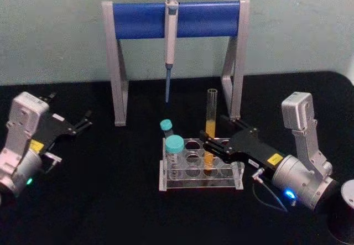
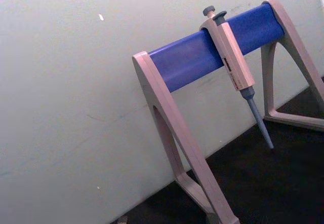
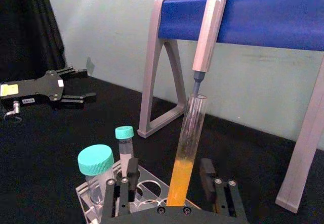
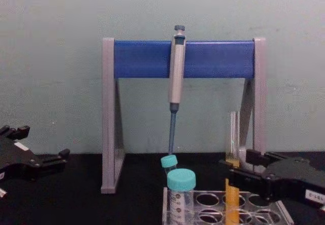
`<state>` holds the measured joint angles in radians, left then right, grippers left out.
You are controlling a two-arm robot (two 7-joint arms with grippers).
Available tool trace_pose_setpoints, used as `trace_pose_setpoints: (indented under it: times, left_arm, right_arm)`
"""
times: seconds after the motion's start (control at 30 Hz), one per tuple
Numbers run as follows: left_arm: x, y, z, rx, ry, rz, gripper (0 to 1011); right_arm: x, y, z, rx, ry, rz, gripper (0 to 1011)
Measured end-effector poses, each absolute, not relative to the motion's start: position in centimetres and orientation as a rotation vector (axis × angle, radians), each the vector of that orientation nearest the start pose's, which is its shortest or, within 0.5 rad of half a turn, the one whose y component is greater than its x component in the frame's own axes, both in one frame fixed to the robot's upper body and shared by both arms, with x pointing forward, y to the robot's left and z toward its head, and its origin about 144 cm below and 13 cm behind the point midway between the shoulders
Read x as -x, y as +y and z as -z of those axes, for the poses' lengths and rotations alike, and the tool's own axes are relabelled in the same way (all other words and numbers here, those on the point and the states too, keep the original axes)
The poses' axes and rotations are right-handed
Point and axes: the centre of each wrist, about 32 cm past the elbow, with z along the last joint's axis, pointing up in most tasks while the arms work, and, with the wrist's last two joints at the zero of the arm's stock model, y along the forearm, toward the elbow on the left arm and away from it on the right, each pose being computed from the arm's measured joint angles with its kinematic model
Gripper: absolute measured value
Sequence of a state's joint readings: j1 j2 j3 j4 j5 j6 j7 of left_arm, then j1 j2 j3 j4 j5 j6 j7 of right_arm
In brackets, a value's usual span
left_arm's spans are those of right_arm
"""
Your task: Pick up the test tube from the test tube rack, shake it, then place it back into the test tube rack.
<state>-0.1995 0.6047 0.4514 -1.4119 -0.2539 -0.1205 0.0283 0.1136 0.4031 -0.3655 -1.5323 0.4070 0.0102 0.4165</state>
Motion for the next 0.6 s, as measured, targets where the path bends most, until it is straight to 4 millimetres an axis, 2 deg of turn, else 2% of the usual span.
trace_pose_setpoints:
  times: [0.27, 0.6]
  left_arm:
    - [-48.86, 30.97, -113.98, -0.304, -0.285, -1.248, 1001]
    - [-48.86, 30.97, -113.98, -0.304, -0.285, -1.248, 1001]
  right_arm:
    - [-47.28, -24.16, -114.56, 0.062, 0.053, 0.834, 986]
    - [-46.85, -24.65, -114.65, 0.050, 0.050, 0.841, 1000]
